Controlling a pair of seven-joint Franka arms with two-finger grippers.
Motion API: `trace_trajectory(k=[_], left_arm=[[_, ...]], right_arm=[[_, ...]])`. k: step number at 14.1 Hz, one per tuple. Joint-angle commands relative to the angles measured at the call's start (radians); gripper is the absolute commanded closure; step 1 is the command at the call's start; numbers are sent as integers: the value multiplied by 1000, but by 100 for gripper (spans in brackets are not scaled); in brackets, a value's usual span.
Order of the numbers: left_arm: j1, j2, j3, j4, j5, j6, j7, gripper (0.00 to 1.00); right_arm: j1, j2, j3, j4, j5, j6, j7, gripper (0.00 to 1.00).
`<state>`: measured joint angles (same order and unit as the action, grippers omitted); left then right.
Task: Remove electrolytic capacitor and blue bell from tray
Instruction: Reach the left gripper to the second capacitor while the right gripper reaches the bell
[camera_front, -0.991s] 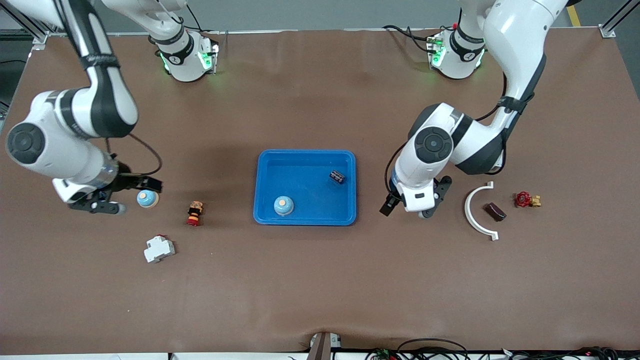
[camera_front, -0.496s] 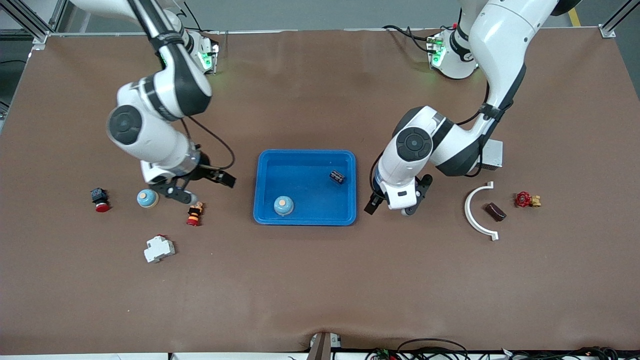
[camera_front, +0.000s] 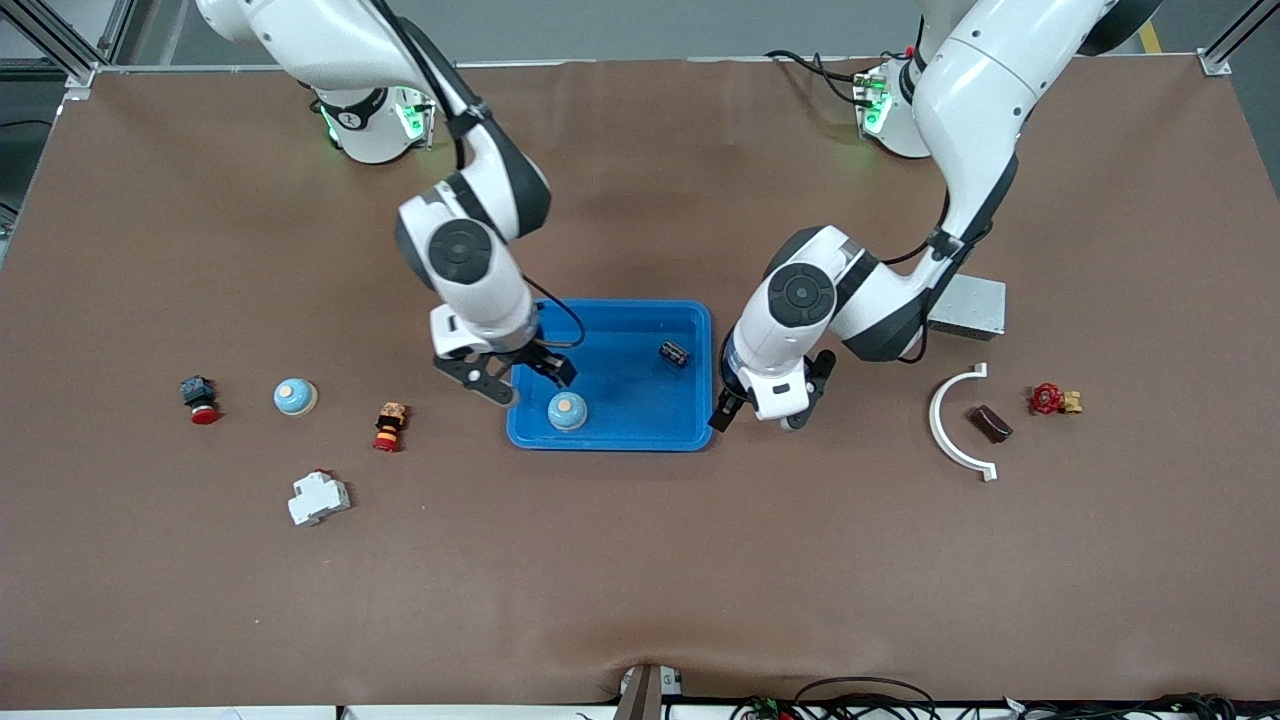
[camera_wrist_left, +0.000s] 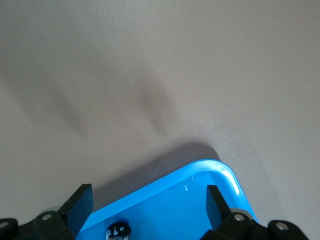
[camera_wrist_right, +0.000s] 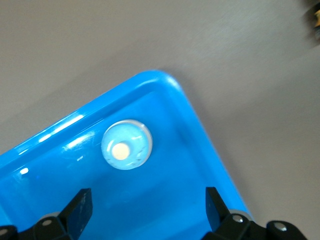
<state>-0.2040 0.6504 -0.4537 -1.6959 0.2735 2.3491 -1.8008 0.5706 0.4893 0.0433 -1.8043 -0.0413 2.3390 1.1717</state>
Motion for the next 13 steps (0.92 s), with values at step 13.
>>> trace_trajectory(k=[13], left_arm=[[-156,120,7,10,36,68,-207,23]], right_arm=[[63,219,-16,186,-133,26,135,0]])
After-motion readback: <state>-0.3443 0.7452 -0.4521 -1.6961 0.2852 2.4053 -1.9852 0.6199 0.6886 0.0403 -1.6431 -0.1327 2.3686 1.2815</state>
